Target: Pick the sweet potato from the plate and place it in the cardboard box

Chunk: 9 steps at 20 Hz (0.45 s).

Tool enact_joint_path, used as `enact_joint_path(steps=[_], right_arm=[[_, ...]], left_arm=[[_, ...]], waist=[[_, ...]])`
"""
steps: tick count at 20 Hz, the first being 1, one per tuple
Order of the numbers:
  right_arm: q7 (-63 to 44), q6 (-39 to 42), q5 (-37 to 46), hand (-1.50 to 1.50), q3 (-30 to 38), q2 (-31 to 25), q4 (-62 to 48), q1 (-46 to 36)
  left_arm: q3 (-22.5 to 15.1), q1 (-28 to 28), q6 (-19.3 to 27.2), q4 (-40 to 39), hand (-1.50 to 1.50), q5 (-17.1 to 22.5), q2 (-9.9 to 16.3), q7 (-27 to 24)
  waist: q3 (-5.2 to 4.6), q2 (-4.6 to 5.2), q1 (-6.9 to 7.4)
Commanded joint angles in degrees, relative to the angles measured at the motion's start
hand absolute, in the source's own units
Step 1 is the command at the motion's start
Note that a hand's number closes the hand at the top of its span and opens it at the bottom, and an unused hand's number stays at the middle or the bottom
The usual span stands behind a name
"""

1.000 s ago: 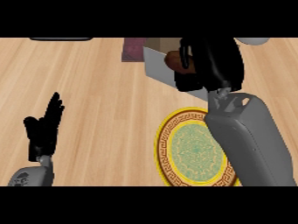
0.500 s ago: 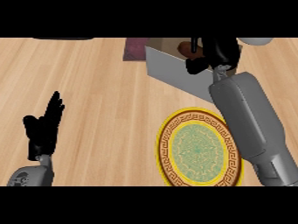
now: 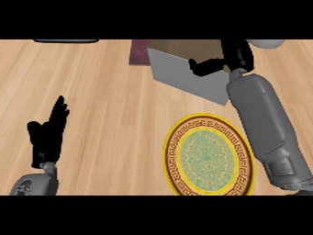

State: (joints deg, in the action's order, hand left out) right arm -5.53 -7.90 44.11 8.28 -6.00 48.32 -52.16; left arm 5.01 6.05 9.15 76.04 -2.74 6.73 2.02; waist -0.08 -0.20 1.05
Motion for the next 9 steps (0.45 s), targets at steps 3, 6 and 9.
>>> enact_joint_path(steps=[3, 6, 9], right_arm=[[12.6, 0.0, -13.0, -1.50, 8.9, 1.2, -2.2, -1.2], [14.7, 0.4, -18.5, -1.50, 12.8, 2.7, -1.9, 1.7], [14.4, 4.1, -22.0, -1.50, 14.8, -1.5, 2.0, 2.8]], left_arm=[[0.6, -2.0, -1.4, -0.8, 0.00, 1.1, 0.1, -2.5], [0.5, -0.7, -1.4, 2.9, 0.00, 0.9, 1.5, 2.3], [1.2, -0.7, 0.7, -1.6, 0.00, -0.2, 0.3, -1.5]], waist=[[0.16, 0.70, 0.62], [0.19, 0.39, 0.08], [0.10, 0.15, -1.18]])
